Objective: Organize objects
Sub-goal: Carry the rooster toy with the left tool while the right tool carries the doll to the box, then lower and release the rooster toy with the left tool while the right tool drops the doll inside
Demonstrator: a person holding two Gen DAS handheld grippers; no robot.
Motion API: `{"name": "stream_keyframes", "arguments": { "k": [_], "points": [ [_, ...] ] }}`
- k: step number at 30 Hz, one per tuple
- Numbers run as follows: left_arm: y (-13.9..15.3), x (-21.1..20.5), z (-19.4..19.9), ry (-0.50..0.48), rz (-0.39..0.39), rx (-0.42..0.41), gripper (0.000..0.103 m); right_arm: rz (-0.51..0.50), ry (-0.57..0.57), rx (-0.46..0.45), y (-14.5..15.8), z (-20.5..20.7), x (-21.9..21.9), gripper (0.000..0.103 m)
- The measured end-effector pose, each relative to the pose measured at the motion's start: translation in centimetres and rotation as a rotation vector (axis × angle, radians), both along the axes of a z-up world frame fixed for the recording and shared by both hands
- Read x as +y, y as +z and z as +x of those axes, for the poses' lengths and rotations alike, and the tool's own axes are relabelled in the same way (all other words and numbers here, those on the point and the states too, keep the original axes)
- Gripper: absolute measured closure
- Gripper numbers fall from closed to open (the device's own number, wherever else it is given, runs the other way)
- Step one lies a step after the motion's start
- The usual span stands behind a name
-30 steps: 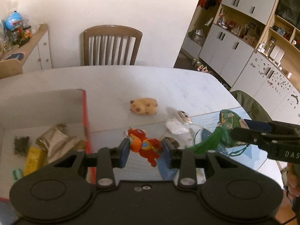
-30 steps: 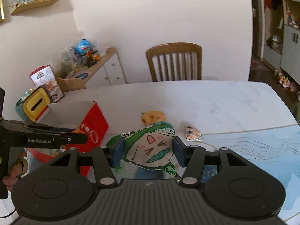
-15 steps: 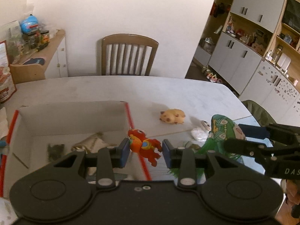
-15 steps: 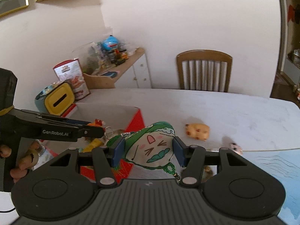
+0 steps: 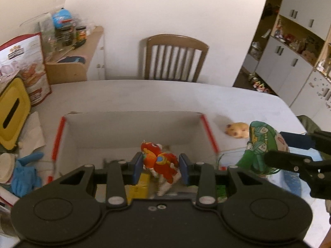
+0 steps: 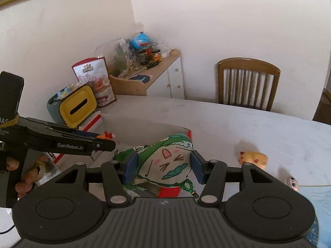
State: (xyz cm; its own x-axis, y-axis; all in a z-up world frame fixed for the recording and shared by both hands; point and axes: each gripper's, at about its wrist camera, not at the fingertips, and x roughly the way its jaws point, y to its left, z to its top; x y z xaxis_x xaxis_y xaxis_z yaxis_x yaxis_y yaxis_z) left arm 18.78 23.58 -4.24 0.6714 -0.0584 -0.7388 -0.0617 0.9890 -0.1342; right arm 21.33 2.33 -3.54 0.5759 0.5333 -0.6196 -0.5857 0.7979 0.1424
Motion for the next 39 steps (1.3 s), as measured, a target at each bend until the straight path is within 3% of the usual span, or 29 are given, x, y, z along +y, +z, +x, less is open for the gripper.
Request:
{"name": "stream_keyframes", "arguments": {
  "k": [11, 17, 27, 39],
  "points": [
    [-4.2, 4.7, 0.7, 0.073, 0.054, 0.096, 0.067, -0.11, 0.114, -0.012, -3.6, 0.9, 7.6, 0.048],
    [-6.2, 5.5, 1.2, 0.057, 0.09, 0.145, 0.067, -0.18, 0.139, 0.008, -6.6, 1.6, 10.0, 0.048],
    [-8.9, 5.7, 2.2, 0.025, 0.152, 0.256, 0.067, -0.236, 0.141, 0.048, -9.6, 2.4, 10.8, 0.048],
    [-10.6, 5.0, 2.6, 0.003, 0.167, 0.338, 0.065, -0.219, 0.147, 0.1, -10.2, 2.6, 9.9, 0.046]
  ]
}}
